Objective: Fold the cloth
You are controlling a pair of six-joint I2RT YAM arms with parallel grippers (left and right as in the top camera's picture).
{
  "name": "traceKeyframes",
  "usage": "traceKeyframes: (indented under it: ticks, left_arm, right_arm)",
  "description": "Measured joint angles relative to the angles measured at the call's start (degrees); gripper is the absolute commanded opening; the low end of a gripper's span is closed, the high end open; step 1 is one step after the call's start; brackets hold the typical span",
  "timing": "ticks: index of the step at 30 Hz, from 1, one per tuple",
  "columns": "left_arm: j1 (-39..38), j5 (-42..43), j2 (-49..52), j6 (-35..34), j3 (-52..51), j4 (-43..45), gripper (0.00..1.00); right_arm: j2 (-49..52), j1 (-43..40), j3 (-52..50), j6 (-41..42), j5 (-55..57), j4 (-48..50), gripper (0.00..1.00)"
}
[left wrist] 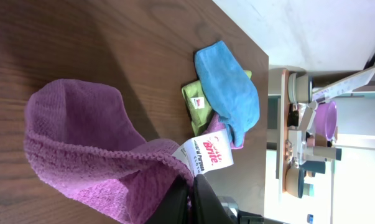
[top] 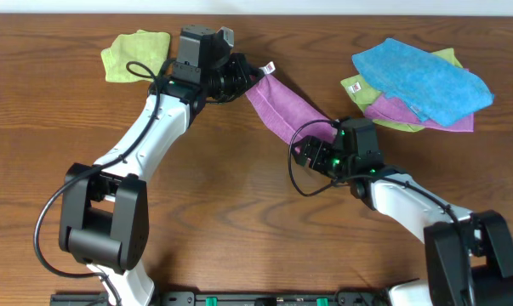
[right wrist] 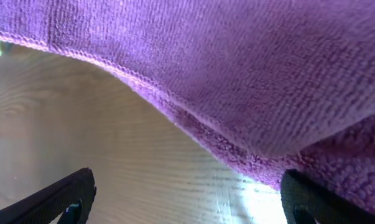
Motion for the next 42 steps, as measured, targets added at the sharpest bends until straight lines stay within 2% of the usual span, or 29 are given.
traceKeyframes:
  ticks: [15, 28, 42]
  left_arm:
    - [1.1, -0.3, 0.0, 0.0, 0.0, 0.1, 0.06]
    - [1.4, -0.9, 0.0, 0.0, 0.0, 1.7, 0.06]
    - [1.4, -1.4, 0.0, 0.0, 0.0, 1.7, 0.06]
  right_arm:
    - [0.1, -0.5, 0.0, 6.1, -6.0, 8.0, 0.94]
    - [0.1, -0.5, 0.0, 10.2, -8.5, 10.4, 0.95]
    - [0.1, 3.4, 0.0, 10.6, 4.9, 6.7, 0.98]
